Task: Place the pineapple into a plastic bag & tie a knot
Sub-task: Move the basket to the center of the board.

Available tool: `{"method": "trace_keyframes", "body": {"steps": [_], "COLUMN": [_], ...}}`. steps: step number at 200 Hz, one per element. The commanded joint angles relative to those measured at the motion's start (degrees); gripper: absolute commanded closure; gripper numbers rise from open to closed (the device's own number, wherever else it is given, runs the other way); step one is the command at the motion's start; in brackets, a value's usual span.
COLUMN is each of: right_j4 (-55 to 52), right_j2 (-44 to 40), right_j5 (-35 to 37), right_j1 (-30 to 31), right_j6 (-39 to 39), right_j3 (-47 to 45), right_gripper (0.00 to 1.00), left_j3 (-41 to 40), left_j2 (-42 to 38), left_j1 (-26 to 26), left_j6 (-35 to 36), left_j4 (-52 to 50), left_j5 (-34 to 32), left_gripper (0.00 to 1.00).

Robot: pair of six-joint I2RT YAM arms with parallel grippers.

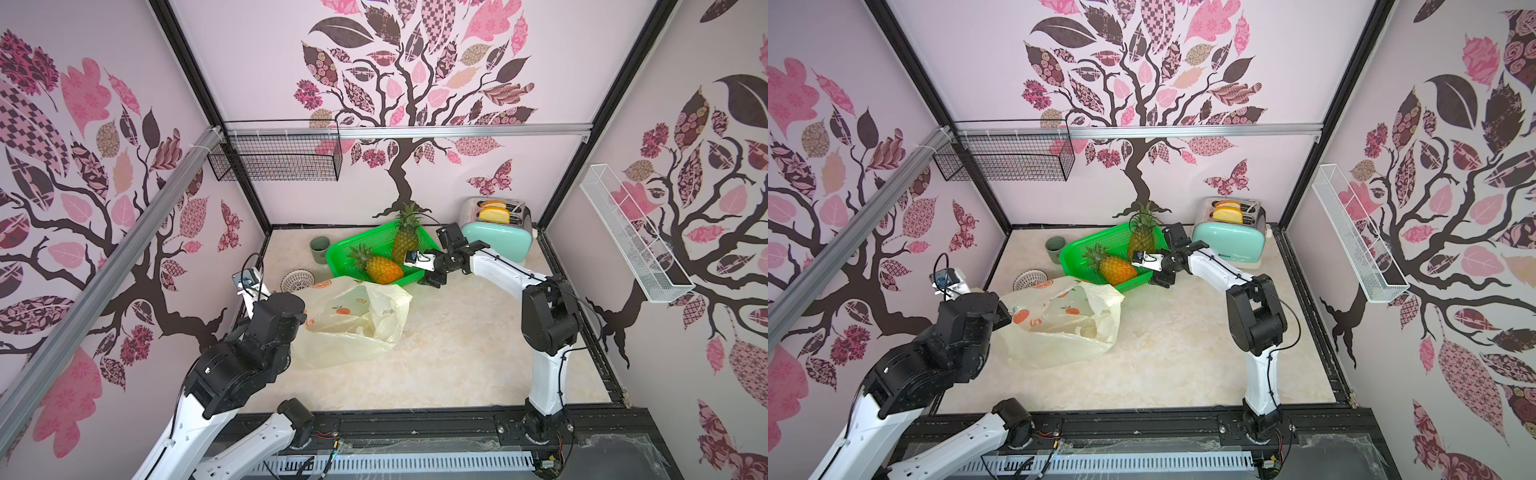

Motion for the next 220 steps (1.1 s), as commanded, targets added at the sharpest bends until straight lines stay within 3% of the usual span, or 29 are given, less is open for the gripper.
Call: {"method": "trace_keyframes", "body": {"steps": [1, 129, 149, 220], "right_j4": [2.41, 0.69, 1.73, 3.94], "right_j2": [1.27, 2.52, 1.82, -6.7], "right_j5": [0.39, -1.56, -1.67, 1.23], "right_j1": [0.69, 1.13, 1.15, 3.17], "right_j6": [-1.85, 5.77, 8.21, 20.64], "right_j3": [2.24, 0.46, -0.59, -9.93], "right_gripper": [0.32, 0.69, 0.79, 0.77], "left_j3": [-0.05, 0.65, 0.65, 0.4], "left_j2": [0.05, -0.7, -1.55, -2.12], "left_j1": [0.27, 0.45, 0.44, 0.45], "left_j6": [-0.55, -5.28, -5.76, -6.35], "left_j4": [0.78, -1.58, -1.41, -1.48], "left_j5": [0.29, -0.94, -0.84, -0.77], "left_gripper": [1.0, 1.0, 1.0, 1.0]}}
